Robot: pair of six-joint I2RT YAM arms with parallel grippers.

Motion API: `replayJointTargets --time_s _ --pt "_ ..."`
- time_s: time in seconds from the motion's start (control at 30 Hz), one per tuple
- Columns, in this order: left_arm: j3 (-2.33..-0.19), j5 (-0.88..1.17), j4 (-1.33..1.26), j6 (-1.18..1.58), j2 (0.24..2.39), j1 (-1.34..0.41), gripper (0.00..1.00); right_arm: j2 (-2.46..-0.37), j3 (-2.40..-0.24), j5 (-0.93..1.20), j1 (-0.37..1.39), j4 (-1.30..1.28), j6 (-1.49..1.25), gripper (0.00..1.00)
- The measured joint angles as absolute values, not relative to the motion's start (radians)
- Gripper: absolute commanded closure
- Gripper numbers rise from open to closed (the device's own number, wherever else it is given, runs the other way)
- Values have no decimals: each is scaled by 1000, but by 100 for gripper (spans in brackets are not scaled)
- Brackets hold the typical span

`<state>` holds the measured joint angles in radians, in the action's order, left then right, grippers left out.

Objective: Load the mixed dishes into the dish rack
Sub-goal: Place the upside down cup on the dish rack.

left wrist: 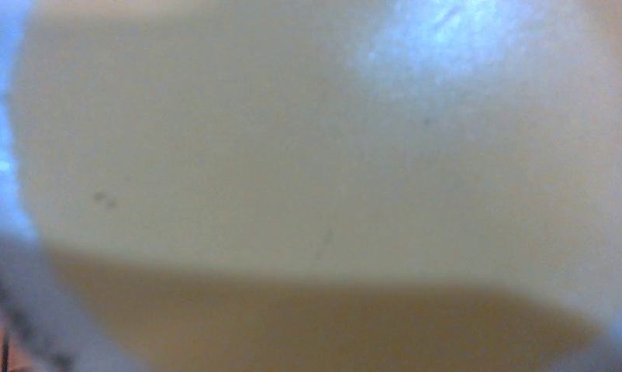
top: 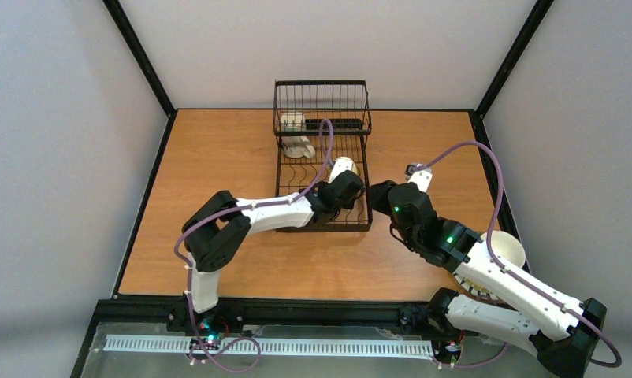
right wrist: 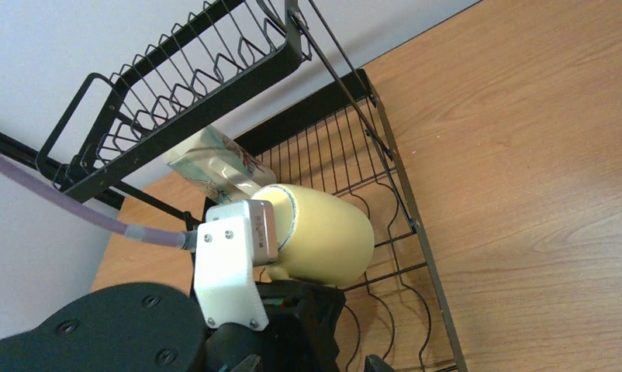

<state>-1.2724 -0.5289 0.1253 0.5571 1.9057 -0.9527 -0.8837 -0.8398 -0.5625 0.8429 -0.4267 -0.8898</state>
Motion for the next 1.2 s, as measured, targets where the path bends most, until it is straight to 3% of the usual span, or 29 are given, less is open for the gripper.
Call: replayJointTargets --time_s 0.97,1.13,1.2 --pt "-1600 -478 270 562 2186 -824 99 -892 -841 -564 813 -427 -811 24" --pt "-1665 -479 310 583 2221 -824 81 -891 -841 -563 812 -430 -808 24" --pt "-1670 -483 318 595 2223 -824 69 -890 -841 -561 812 -431 -807 24"
